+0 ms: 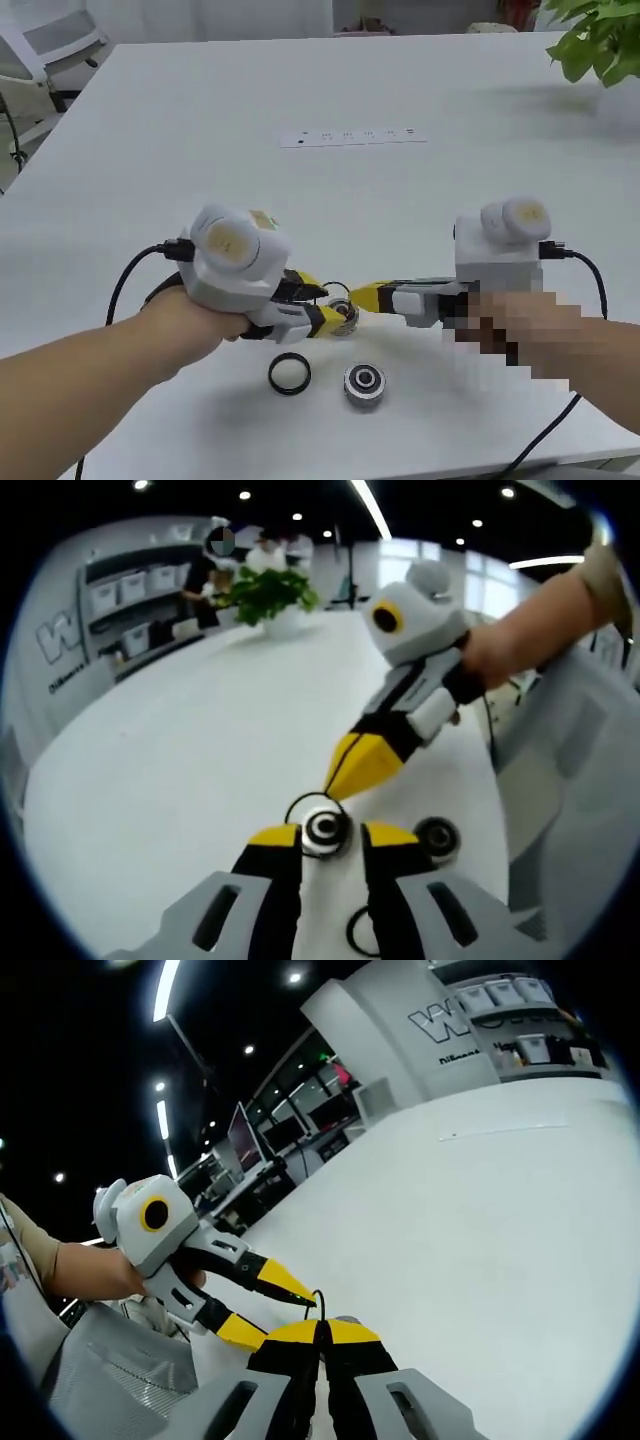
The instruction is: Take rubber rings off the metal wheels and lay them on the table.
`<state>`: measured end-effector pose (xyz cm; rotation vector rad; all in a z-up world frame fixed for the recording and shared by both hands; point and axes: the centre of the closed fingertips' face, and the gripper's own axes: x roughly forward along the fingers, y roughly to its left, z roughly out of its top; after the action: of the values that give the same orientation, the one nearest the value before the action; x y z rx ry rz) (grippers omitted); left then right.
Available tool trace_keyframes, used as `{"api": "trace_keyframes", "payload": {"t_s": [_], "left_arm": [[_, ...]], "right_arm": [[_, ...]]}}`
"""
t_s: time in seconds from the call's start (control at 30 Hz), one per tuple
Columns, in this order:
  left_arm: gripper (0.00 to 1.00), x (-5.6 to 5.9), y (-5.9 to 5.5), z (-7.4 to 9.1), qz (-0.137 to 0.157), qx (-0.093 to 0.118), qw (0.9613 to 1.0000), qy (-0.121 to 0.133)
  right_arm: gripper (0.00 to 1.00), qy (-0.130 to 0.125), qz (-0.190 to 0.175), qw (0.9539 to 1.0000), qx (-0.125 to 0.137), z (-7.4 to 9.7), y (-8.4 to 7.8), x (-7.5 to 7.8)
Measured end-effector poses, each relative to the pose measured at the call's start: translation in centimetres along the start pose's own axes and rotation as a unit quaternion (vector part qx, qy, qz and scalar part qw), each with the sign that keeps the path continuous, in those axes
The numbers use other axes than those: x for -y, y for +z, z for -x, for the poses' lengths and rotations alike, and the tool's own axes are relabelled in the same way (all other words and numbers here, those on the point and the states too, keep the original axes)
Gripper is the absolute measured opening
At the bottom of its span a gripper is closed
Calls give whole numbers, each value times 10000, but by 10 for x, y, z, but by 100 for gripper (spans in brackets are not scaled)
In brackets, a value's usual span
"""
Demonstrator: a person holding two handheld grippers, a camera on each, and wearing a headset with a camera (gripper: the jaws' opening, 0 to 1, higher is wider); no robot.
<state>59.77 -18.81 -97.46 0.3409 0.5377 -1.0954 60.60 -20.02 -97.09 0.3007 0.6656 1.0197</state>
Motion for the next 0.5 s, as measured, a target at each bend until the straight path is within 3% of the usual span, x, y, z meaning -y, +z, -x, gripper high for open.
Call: {"api": "trace_keyframes", "payload": {"t_s": [0.27,0.5], "left_arm": [[31,-1,11,22,54,284,9996,65],[36,7,20,43,46,473,9988,90]], "right_arm": [[0,55,-5,9999,113,4,8,-9],[0,184,-13,9996,195,5,14,-24]]}}
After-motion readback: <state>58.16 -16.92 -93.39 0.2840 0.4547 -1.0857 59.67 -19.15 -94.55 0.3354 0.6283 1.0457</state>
